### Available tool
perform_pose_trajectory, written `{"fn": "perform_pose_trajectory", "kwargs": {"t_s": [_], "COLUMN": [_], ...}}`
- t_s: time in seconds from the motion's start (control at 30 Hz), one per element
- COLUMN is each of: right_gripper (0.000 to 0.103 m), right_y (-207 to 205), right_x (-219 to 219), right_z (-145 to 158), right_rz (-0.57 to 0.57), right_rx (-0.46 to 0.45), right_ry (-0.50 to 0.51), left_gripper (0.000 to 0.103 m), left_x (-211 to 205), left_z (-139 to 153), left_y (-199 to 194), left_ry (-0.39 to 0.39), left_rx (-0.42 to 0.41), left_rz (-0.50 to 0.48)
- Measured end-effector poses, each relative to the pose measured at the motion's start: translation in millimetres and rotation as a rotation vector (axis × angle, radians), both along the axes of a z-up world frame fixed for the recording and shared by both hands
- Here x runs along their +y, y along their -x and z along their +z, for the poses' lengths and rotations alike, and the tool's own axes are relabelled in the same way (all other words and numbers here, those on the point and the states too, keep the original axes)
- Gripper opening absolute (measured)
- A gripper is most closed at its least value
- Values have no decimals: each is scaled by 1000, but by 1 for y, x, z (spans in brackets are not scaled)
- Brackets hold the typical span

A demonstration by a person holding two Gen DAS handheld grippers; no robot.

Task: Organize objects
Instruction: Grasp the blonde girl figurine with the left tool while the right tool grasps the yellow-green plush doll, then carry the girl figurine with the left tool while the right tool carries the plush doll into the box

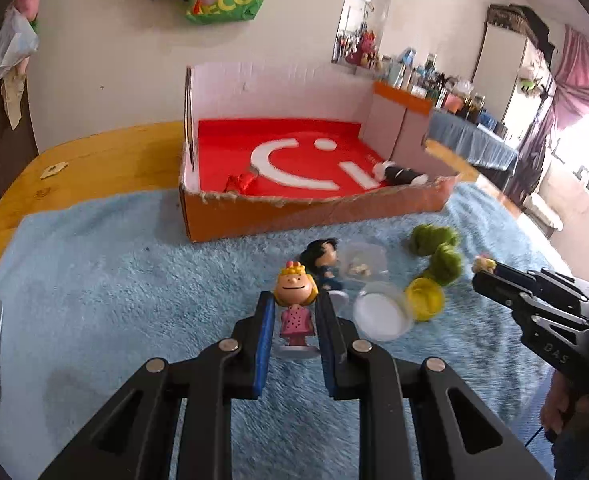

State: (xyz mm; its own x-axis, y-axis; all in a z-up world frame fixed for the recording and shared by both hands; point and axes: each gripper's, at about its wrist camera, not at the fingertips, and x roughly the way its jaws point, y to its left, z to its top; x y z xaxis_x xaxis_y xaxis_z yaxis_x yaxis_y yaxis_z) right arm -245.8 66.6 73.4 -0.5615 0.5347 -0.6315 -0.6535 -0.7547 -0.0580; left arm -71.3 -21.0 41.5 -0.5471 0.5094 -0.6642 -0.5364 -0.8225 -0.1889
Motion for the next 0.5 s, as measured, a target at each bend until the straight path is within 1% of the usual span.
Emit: {"fn": "perform_pose_trajectory", "kwargs": {"t_s": [0.07,0.13,0.23,0.33,0.5], "right_gripper": [19,19,19,19,19], "right_y": [-2,-4,-5,-4,-4], "right_x": [-3,-8,-15,-21,-26], "right_z": [8,17,28,36,41], "right_rz": [3,7,15,27,40], "right_rx": [25,51,73,87,93], "right_ry": [-9,-25,-50,-66,-71], "left_gripper": [22,22,22,22,22], "left_x": [-3,-5,-6,-9,-15], "left_z": [10,21,34,42,47], "left_y": [-11,-23,-37,-46,-51], "left_ry": [-29,-40,-53,-70,-80], "left_rx": [31,82,136,152,156], "left_rz": [9,21,30,29,31]}}
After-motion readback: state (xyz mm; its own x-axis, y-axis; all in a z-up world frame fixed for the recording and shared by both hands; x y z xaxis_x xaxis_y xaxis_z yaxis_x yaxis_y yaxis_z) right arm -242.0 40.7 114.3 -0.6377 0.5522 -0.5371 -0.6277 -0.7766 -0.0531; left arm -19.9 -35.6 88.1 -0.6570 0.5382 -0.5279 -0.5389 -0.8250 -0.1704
